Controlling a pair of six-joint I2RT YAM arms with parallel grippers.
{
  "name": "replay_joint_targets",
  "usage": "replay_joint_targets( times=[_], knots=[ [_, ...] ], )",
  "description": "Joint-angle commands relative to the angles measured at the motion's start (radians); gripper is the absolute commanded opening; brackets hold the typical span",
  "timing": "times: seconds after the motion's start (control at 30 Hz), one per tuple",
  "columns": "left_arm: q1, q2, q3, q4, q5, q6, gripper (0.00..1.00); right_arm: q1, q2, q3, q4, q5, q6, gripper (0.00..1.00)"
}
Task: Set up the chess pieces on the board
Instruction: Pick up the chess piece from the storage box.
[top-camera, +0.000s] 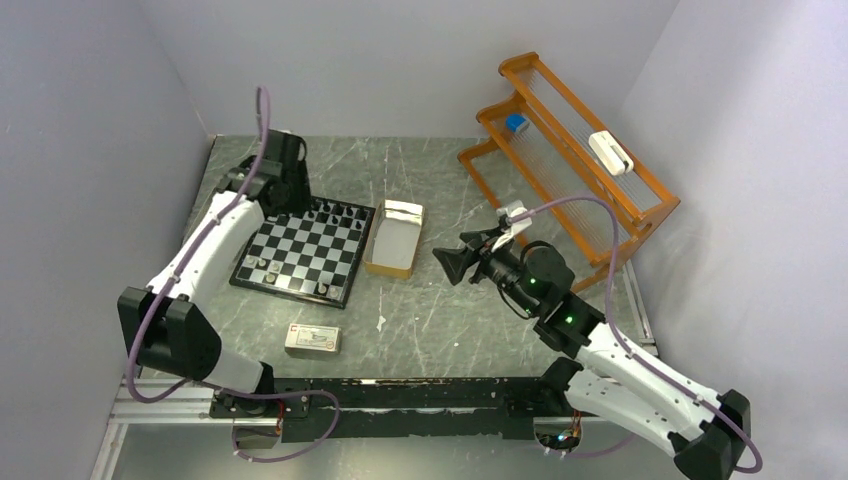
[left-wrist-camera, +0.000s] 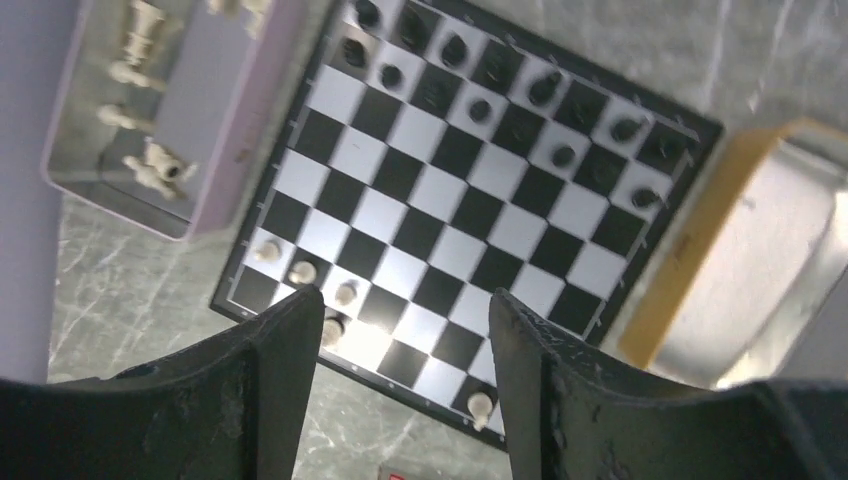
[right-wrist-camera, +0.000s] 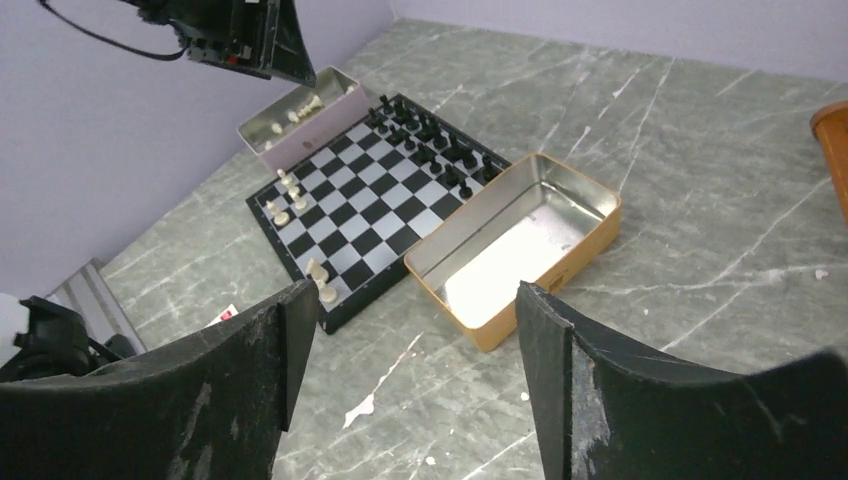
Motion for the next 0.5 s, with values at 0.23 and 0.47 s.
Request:
replay_joint_targets(
  times=[0.23,0.47],
  knots=[
    [0.377,0.103,0.065,0.098,0.045,0.072,0.53,0.001,-0.133,-0.018,-0.02,-0.012,0.037,1.0],
    [0.522,0.195,0.096,0.167,0.113,0.111,0.4,0.0,-0.143,-0.007,-0.057,-0.012,0.049,1.0]
  ],
)
